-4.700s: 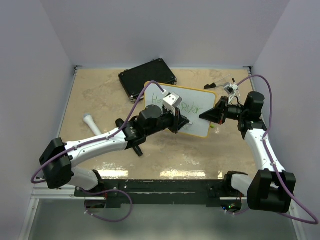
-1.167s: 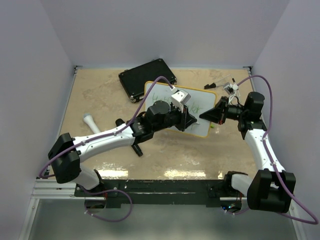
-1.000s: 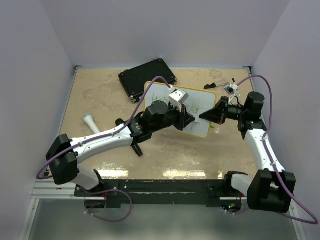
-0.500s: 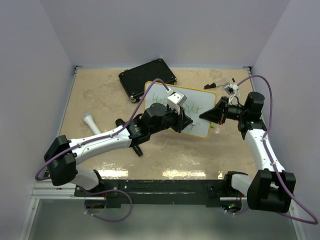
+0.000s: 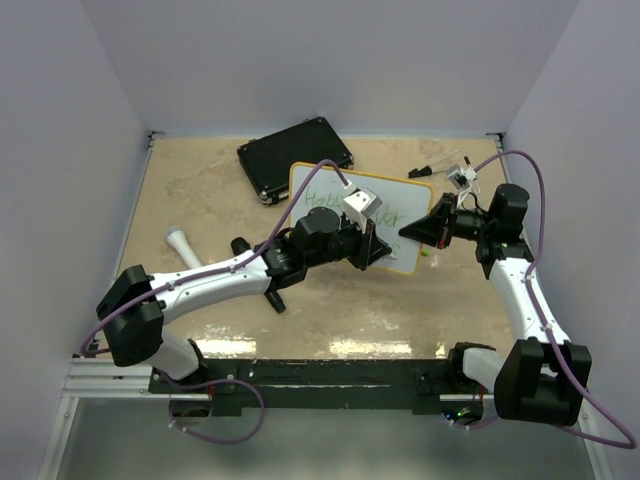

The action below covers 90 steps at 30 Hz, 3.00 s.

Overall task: Write a sentence on the whiteboard
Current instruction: Write a sentence on the whiteboard, then put down the whiteboard on the whiteboard stand.

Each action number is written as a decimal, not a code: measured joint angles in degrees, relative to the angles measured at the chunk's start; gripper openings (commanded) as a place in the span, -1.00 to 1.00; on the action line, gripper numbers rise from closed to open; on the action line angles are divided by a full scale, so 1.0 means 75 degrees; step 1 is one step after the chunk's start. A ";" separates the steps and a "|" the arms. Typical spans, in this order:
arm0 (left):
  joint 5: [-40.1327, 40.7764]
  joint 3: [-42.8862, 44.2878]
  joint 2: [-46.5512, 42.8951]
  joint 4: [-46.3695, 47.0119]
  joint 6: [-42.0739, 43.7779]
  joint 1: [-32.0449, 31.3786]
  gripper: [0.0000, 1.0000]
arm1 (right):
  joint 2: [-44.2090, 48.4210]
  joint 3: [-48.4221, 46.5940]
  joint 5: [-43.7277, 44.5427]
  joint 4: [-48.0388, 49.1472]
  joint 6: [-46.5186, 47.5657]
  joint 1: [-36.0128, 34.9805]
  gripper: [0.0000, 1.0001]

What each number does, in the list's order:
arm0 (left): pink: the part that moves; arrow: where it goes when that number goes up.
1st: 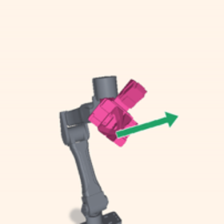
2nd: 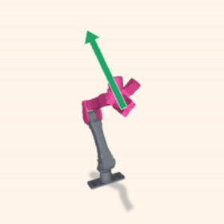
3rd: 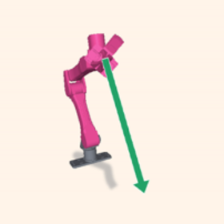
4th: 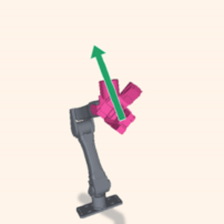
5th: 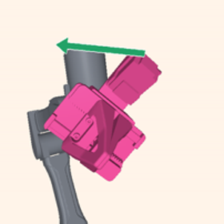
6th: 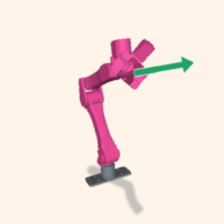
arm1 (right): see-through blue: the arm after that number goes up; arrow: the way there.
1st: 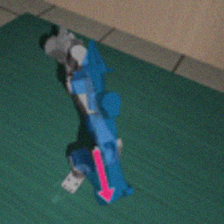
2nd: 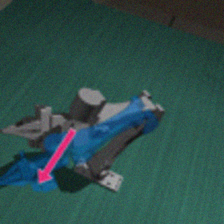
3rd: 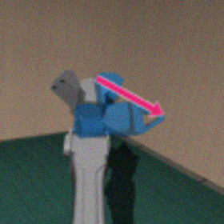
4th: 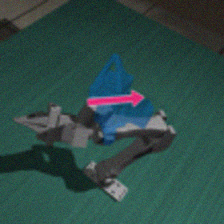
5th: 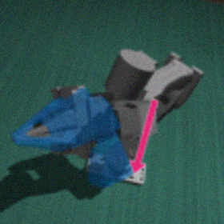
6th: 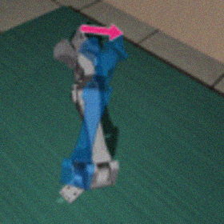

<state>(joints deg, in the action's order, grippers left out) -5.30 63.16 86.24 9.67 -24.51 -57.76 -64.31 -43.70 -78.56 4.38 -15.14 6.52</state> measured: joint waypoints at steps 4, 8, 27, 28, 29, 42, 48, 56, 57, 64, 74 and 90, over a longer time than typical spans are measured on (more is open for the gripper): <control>-0.0131 0.0006 0.0070 0.0009 -0.0003 -0.0003 -1.00 | 0.0000 0.0000 0.0000 0.0000 0.0023 0.0003 -1.00; -0.0146 0.0006 0.0070 0.0012 -0.0003 -0.0003 -1.00 | 0.0000 0.0000 0.0000 0.0000 0.0023 0.0003 -1.00; 0.0181 -0.0160 -0.0274 -0.0344 0.0012 -0.0003 -1.00 | 0.0000 0.0000 -0.0026 -0.0003 0.0003 0.0003 -1.00; 0.0163 -0.0160 -0.0300 -0.0344 0.0012 -0.0003 -1.00 | 0.0000 0.0000 -0.0041 -0.0006 -0.0012 0.0003 -1.00; 0.0128 -0.0160 -0.0332 -0.0344 0.0015 0.0000 -1.00 | 0.0000 0.0000 -0.0064 -0.0006 -0.0029 0.0003 -1.00; -0.0597 -0.0973 -0.3264 -0.0600 0.0306 0.1160 -1.00 | 0.0082 -0.0064 -0.0058 -0.0460 0.0303 -0.0012 -1.00; -0.0466 -0.1137 -0.4488 -0.1087 0.0915 0.2567 -1.00 | -0.0440 -0.1478 0.0574 -0.2812 0.2273 0.0032 -1.00; -0.0691 -0.1900 -0.4733 -0.1443 0.1451 0.4322 -1.00 | -0.0909 -0.2002 0.1466 -0.3188 0.2847 0.0851 -1.00; -0.0737 -0.2049 -0.4774 -0.1480 0.1498 0.4494 -1.00 | -0.0909 -0.1973 0.1594 -0.3034 0.2748 0.0959 -1.00; -0.0933 -0.2894 -0.5388 -0.1384 0.2101 0.4733 -1.00 | -0.0909 -0.1699 0.2127 -0.1411 0.1585 0.1478 -1.00; -0.1014 -0.3681 -0.5625 -0.1271 0.2436 0.4736 -1.00 | -0.1116 -0.0877 0.3777 0.2034 -0.0198 0.2104 -1.00; -0.1064 -0.3771 -0.5753 -0.1209 0.2454 0.4736 -1.00 | -0.3634 0.0073 0.5359 0.5225 -0.1212 0.2760 -1.00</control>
<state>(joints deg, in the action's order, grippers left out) -13.28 34.87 43.09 0.60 -6.11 -22.24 -91.57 -43.16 -38.37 43.57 -24.23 27.22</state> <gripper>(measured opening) 0.166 0.058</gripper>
